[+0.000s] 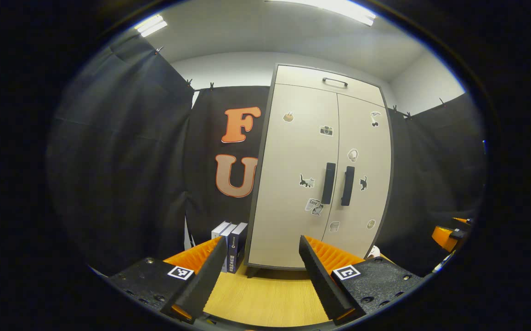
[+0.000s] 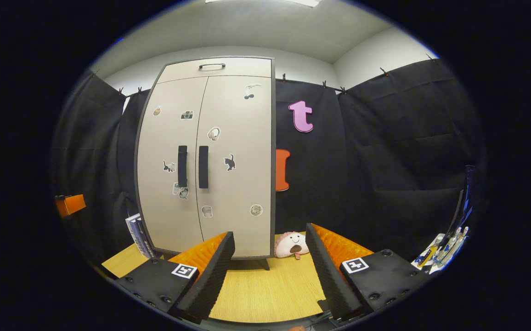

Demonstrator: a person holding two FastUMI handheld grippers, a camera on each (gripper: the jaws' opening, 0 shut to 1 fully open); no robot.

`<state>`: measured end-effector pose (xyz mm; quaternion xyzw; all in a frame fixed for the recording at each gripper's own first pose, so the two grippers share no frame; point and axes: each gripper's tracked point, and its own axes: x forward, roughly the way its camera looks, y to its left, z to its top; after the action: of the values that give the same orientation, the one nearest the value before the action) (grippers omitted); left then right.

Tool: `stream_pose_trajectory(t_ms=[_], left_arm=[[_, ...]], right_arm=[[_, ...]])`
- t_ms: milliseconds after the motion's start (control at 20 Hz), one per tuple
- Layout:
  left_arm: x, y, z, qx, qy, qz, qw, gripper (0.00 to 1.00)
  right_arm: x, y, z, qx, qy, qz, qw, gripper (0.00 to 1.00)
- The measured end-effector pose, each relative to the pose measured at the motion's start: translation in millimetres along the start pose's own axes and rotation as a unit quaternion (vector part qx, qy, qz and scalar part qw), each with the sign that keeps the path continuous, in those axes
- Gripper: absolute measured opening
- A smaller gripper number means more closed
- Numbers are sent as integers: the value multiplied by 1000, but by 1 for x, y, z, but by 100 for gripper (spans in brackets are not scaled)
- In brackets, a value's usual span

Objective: Open the right door of the double-door shoe cabinet with the right hand, and open the left door with the left hand.

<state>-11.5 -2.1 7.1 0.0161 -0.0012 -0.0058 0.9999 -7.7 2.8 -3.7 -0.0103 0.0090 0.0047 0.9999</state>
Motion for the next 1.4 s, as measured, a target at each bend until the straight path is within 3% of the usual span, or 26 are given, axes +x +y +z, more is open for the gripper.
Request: stream_pose_trajectory(t_ms=[300,400,450,500,1150,1400], left_arm=[[-1,2,0,-6,0,-1,1000,92],[0,4,2,-2,-2,0,1000,95],[0,5,2,-1,-3,0,1000,95],[2,2,-1,-1,-1,-3,1000,95],[6,13,-18,-3,21,13,1000,95],[16,13,-29,0,33,16,999,95]], right_arm=[[10,9,4,-14,2,4,1000,92],[17,14,6,-18,10,5,1000,92],[20,18,7,-19,13,8,1000,99],[25,24,8,-17,15,11,1000,98],[106,138,49,0,20,98,995,98],[154,167,67,-1,16,98,995,98]])
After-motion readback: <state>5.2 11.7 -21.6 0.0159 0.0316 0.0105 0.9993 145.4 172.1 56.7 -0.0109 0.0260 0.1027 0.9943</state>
